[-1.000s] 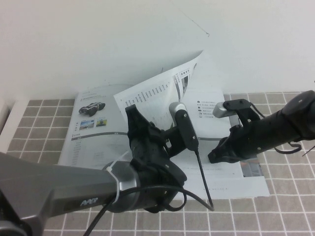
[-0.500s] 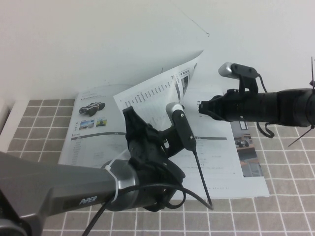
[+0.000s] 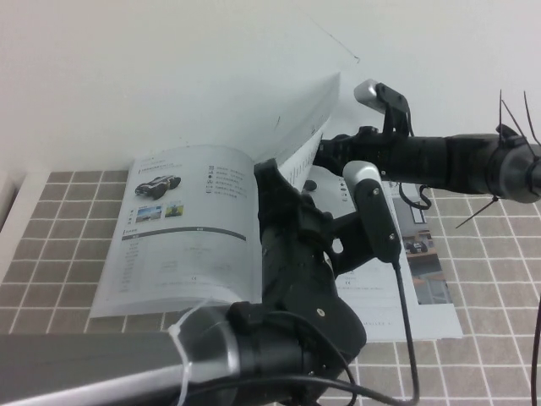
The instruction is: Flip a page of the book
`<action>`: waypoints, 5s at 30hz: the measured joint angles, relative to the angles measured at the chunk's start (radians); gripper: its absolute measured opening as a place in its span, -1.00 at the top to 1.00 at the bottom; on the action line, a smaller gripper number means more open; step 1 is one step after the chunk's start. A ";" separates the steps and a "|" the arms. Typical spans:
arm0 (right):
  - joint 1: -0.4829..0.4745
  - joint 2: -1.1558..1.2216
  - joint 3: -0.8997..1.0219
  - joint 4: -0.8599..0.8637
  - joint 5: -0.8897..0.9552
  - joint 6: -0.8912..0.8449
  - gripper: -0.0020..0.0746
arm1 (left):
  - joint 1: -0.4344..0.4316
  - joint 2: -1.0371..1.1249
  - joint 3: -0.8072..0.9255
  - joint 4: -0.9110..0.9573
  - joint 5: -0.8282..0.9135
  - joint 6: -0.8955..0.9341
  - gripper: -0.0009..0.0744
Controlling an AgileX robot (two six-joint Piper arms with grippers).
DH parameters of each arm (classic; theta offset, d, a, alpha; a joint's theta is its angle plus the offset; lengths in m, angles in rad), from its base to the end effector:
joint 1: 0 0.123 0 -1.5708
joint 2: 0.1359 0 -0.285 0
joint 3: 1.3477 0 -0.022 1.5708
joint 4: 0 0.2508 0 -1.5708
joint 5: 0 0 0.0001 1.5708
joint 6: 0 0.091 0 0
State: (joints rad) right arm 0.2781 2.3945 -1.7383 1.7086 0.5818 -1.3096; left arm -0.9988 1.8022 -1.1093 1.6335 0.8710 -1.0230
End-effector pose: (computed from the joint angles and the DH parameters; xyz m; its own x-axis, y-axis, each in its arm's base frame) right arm 0.4905 0.1916 0.1348 -0.6905 0.1631 -0.7047 -0.4498 0.6661 0.5949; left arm 0.2597 -0.2749 0.2345 -0.1069 0.8834 -0.4563 0.3142 0.4655 0.8274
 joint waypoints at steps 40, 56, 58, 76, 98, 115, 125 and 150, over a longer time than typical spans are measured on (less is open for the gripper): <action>0.190 -0.188 -0.027 -0.574 -0.030 0.176 0.95 | 0.490 -0.261 0.000 -0.876 -0.652 0.576 0.98; 0.087 -0.182 0.104 -1.017 -0.024 0.506 0.95 | 0.539 0.137 0.000 -0.840 -0.713 0.434 0.98; 0.087 -0.182 0.135 -1.024 -0.040 0.506 0.95 | 0.539 0.143 -0.002 -0.839 -0.715 0.423 0.98; 0.089 -0.249 0.254 -1.066 -0.084 0.516 0.95 | 0.539 0.089 -0.006 -0.848 -0.566 0.397 0.98; 0.089 -1.116 0.509 -1.126 0.069 0.517 0.95 | 0.518 -0.839 0.164 -1.585 -0.247 1.240 0.98; 0.089 -2.088 0.981 -1.363 0.233 0.840 0.95 | 0.518 -1.372 0.268 -1.998 0.140 1.496 0.98; 0.089 -2.264 1.245 -1.531 0.209 0.964 0.95 | 0.518 -1.498 0.569 -2.032 -0.231 1.446 0.98; 0.089 -2.266 1.247 -1.442 0.186 0.983 0.95 | 0.518 -1.498 0.607 -2.032 -0.189 1.440 0.98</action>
State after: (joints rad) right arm 0.3669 0.1287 -0.4912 0.2667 0.7675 -0.3264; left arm -0.4811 0.3039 -0.5024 -0.3981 0.6820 0.4168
